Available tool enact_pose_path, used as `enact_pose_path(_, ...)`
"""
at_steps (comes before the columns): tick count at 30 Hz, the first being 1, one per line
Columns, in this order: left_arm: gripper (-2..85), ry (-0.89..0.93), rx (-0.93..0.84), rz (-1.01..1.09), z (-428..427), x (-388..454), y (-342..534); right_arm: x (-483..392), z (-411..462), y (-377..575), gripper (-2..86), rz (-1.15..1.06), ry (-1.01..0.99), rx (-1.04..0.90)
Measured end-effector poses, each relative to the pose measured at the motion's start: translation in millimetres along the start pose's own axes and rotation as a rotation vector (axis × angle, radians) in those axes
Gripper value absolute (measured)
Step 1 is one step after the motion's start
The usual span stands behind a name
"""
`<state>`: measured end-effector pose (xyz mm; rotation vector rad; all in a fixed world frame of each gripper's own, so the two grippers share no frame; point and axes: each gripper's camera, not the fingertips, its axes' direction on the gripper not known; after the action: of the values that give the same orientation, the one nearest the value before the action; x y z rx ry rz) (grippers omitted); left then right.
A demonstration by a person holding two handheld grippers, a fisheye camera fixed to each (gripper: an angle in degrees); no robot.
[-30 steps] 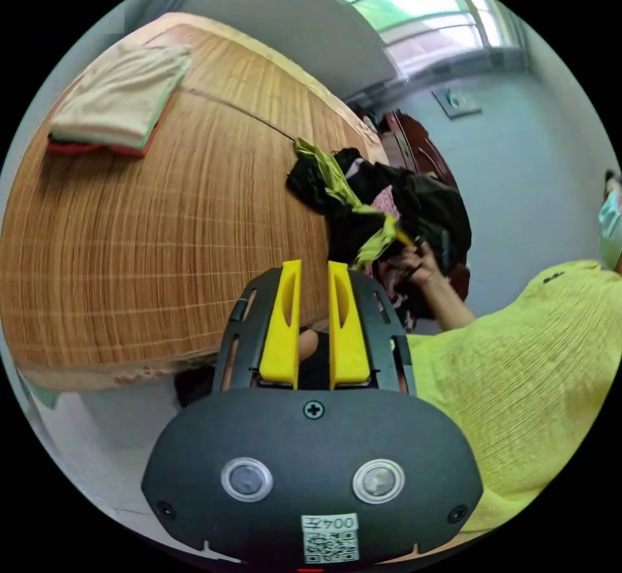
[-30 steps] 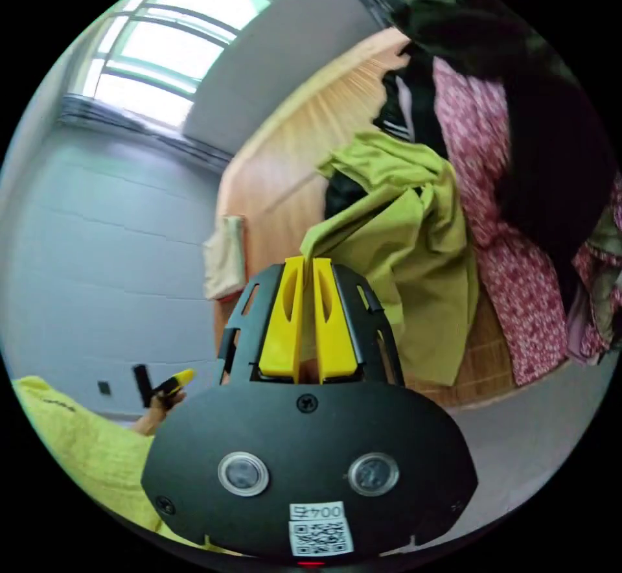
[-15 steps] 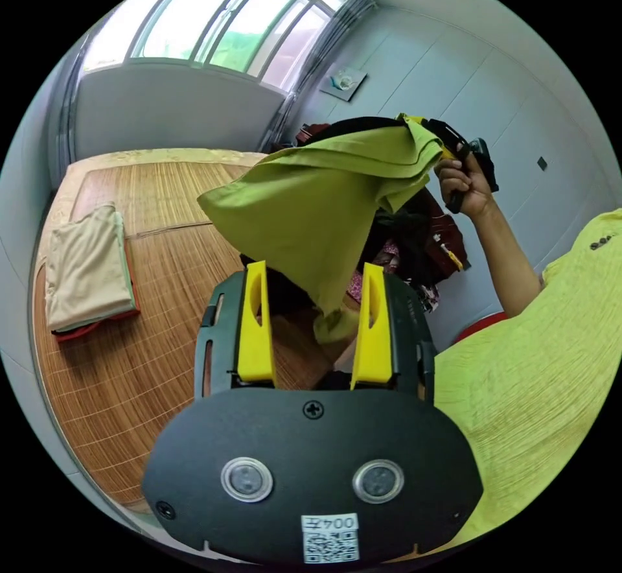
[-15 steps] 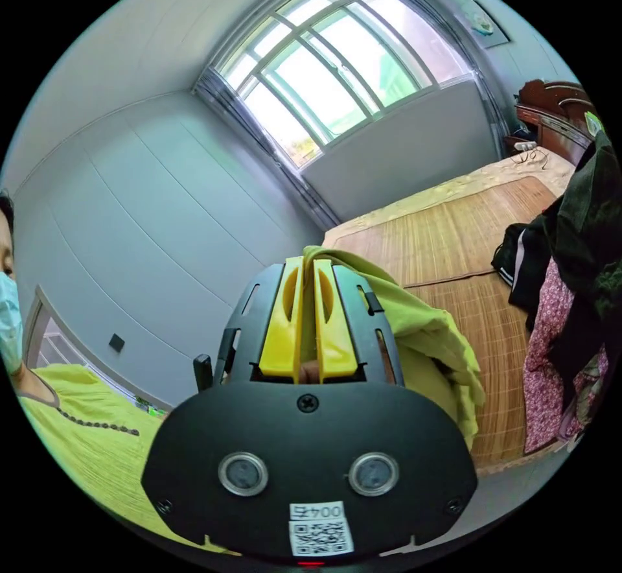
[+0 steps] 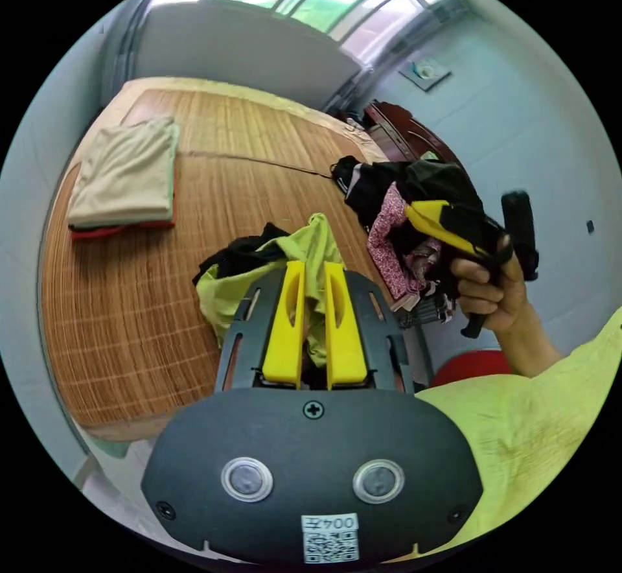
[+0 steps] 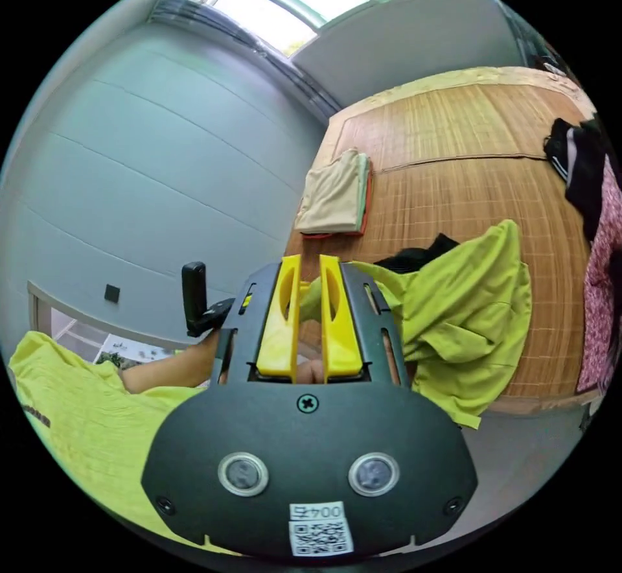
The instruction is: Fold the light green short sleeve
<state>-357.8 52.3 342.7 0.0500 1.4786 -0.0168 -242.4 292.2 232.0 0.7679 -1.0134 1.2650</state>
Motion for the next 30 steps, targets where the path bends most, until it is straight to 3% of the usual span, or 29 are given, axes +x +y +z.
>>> enact_pose_path(3, 4.9, -0.007, -0.012, -0.059, 2.5, -14.0, 5.3, 89.3, 0.2, 24.7, 13.3, 0.184, 0.075, -0.075)
enact_pose_path(8, 6.8, -0.003, -0.049, -0.158, 34.1, -8.0, 2.0, 221.7, 6.7, 63.1, 13.4, 0.453, 0.145, -0.143)
enact_pose_path(18, 13.9, 0.010, -0.173, -0.198, 118.2, 49.6, -21.8, 378.5, 141.9, -1.2, 14.2, 0.479, 0.265, -0.472)
enact_pose_path(22, 16.3, -0.016, -0.272, -0.133, 162.7, 66.3, -37.6, 404.5, 189.6, -23.4, 9.6, 0.439, 0.343, -0.549)
enact_pose_path(24, 17.1, -0.050, -0.318, -0.071, 182.1, 76.8, -44.9, 407.8, 201.5, -28.5, 1.4, 0.437, 0.347, -0.605)
enact_pose_path(30, 20.5, -0.151, -0.391, 0.255, 235.4, 147.7, -62.8, 285.5, 134.9, -48.3, -0.6, 0.131, -0.098, -0.467)
